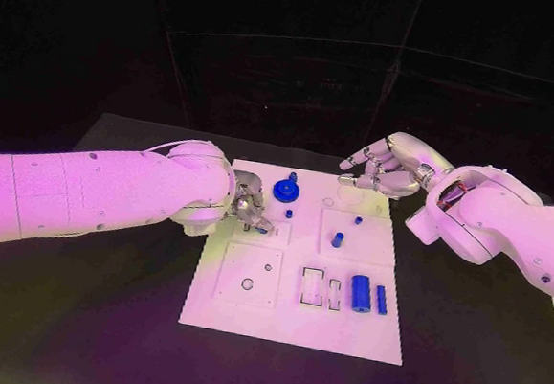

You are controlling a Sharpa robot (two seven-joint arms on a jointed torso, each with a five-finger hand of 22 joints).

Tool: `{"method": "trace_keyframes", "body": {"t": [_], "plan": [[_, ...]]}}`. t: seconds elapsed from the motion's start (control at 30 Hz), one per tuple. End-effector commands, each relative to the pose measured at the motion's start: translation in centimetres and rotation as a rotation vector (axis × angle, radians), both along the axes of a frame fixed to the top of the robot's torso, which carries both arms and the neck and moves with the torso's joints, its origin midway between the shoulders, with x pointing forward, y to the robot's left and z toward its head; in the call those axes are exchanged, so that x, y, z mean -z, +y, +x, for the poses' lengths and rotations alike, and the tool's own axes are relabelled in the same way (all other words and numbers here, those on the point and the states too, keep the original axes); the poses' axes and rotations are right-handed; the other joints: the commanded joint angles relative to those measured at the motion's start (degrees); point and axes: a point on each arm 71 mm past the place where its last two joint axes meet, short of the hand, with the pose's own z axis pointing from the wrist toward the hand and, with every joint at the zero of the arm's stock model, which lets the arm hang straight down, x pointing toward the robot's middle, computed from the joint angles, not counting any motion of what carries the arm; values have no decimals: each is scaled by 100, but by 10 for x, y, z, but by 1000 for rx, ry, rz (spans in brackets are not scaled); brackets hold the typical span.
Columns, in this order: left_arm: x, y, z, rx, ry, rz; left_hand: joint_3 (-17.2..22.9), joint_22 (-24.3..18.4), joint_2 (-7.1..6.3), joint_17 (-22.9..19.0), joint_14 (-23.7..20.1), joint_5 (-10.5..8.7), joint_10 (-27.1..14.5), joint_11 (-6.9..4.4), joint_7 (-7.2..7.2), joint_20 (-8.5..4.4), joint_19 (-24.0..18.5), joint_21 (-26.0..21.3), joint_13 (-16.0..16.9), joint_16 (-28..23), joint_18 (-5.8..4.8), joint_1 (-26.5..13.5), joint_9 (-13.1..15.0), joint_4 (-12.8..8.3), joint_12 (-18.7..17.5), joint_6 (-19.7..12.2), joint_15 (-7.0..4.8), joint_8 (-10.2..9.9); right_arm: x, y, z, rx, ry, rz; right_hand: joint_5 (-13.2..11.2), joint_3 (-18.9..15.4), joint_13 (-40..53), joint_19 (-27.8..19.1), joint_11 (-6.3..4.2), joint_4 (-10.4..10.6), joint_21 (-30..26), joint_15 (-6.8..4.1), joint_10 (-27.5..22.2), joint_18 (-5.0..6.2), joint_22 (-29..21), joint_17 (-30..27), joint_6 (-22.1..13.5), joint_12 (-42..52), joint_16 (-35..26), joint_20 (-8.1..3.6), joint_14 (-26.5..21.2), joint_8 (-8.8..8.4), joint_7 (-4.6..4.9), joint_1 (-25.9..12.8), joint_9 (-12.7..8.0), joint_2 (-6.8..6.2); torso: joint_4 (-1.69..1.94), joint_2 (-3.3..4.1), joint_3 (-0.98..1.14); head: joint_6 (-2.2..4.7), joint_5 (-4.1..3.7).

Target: Assemble the parts on the task board

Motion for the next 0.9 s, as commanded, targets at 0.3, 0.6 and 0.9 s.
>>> {"method": "trace_keyframes", "body": {"t": [0.3, 0.6, 0.9], "plan": [[2, -2, 0, 16, 16, 22, 741, -2, 14, 1509, 584, 19, 13, 7, -32, 1, 48, 25, -13, 18, -107, -58, 8, -693, -34, 5, -40, 35, -1, 1, 0, -11, -3, 0, 39, -31, -9, -25, 4, 5, -32, -20, -42, 50, -9, 0, -6, -23, -20, 4, 105, 23, 9, 17, -3, 59, -2, 2, 0, -20, 14], [2, -2, 2, 16, 23, 23, 674, 32, -70, 1509, 584, 17, 40, 7, -40, 4, 58, 39, -5, 18, -113, -359, 10, -575, -22, 59, -37, 61, -1, 2, 0, -11, -2, 0, 55, -36, -15, -28, 5, 6, -37, -20, -47, 52, -18, -4, -8, -29, -25, 4, 105, 23, 9, 20, -3, 59, -7, 4, -3, -26, 11], [3, -3, 2, 12, 35, 18, 454, 70, -103, 1509, 584, 17, 70, -5, -55, -2, 71, 54, 22, 18, -118, -872, -27, -287, 11, 155, -46, 43, -1, 2, 0, -12, 1, -1, 58, -40, -16, -27, 6, 8, -37, -19, -48, 51, -16, -5, -8, -30, -26, 4, 105, 23, 10, 17, -3, 59, 2, 3, -5, -39, 3]]}}
